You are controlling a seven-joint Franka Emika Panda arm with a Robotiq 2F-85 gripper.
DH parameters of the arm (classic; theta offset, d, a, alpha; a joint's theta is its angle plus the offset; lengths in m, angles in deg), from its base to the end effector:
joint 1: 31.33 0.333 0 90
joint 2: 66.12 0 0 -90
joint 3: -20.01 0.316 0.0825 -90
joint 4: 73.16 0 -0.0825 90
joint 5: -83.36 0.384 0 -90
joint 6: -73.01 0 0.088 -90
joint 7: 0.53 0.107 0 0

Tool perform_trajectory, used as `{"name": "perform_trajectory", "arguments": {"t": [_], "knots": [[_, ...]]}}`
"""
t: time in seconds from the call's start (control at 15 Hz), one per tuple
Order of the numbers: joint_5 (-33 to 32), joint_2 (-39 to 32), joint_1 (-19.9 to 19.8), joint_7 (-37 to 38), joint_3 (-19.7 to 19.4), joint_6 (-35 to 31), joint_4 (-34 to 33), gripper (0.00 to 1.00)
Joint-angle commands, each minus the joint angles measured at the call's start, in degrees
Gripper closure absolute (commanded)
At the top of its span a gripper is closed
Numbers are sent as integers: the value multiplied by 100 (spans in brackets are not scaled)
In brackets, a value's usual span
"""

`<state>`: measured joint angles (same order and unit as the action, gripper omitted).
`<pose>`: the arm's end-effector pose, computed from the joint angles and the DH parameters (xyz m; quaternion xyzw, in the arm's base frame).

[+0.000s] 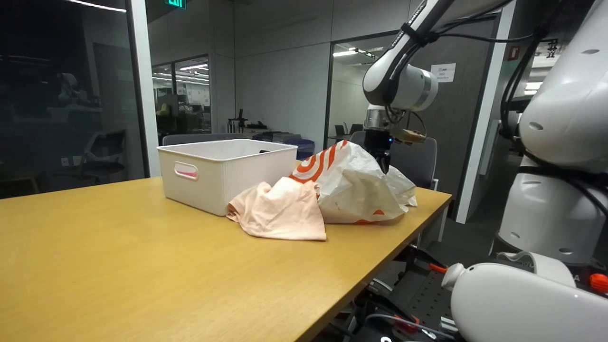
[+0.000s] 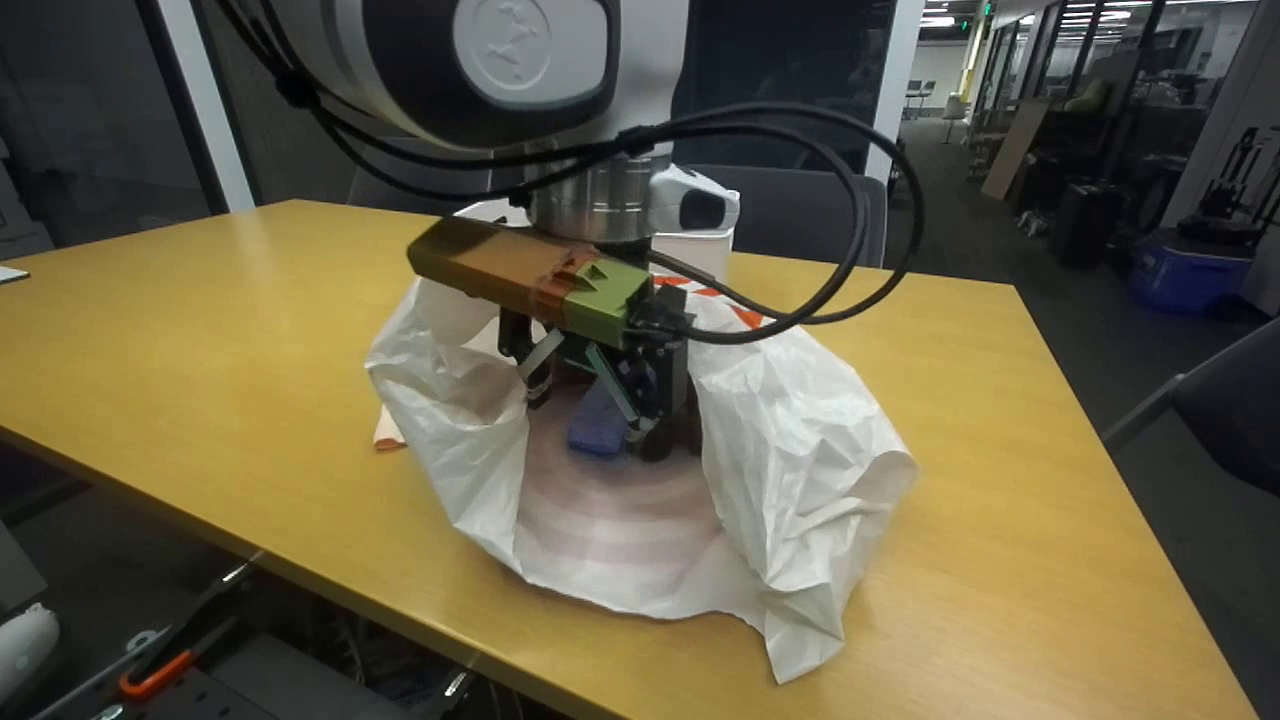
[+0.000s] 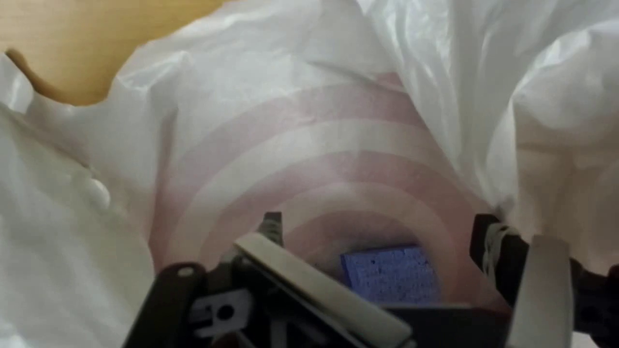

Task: Remove the shirt and the moose toy from the plastic

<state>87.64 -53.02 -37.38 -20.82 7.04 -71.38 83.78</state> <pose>0.3706 -0.1238 0.2898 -0.9987 0.0164 -0.0169 0.0441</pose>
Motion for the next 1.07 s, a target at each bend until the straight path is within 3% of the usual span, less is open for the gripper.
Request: {"name": "perform_trajectory", "arguments": {"t": [0.0, 0.33, 0.87, 0.93, 1.0], "knots": [[686, -606, 297, -766, -105, -527, -334, 0], [2444, -869, 542, -2278, -33, -160, -687, 0], [2183, -1707, 85, -2888, 234, 610, -1008, 0], [2157, -1753, 41, -2888, 279, 651, -1023, 25], [2126, -1787, 1, -2890, 326, 664, -1029, 25]]}}
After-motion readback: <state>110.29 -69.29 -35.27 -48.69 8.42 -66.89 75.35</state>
